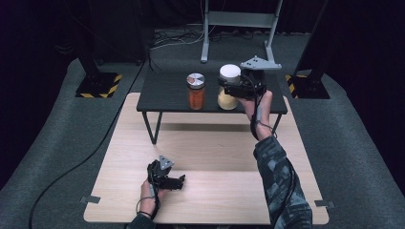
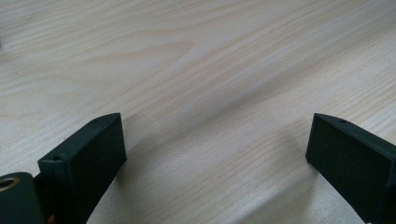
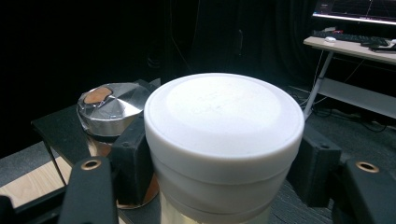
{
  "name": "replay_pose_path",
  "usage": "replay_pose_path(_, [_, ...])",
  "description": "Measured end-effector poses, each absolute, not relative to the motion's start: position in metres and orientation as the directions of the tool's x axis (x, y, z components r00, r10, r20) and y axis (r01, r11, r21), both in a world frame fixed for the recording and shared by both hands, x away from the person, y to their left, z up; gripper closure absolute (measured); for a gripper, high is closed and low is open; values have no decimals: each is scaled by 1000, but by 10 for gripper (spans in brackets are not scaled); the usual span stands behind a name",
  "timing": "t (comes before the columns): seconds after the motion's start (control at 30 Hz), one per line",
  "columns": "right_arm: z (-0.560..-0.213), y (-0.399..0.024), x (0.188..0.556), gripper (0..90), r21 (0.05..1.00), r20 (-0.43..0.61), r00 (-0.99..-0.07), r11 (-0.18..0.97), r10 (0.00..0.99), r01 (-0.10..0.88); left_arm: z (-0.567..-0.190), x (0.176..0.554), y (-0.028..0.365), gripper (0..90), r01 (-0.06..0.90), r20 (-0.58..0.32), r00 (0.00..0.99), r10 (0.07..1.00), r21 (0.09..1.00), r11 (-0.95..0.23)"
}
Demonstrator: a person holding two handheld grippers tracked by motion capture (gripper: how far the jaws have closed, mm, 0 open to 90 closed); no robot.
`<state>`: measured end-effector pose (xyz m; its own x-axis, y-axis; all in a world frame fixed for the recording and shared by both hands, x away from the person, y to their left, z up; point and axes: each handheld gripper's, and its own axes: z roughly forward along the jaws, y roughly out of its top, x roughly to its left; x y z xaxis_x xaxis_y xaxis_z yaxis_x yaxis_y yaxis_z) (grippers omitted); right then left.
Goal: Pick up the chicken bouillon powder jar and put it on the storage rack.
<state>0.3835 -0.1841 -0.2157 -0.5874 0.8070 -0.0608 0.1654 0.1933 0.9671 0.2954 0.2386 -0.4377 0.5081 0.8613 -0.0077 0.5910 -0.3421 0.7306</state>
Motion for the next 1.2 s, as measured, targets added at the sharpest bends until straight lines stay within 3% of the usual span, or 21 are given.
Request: replay_pose_path(1.2, [-226, -180, 402, 328, 967, -13, -604, 163, 797, 194, -438, 295, 239, 44, 591, -8, 508, 861, 731, -342])
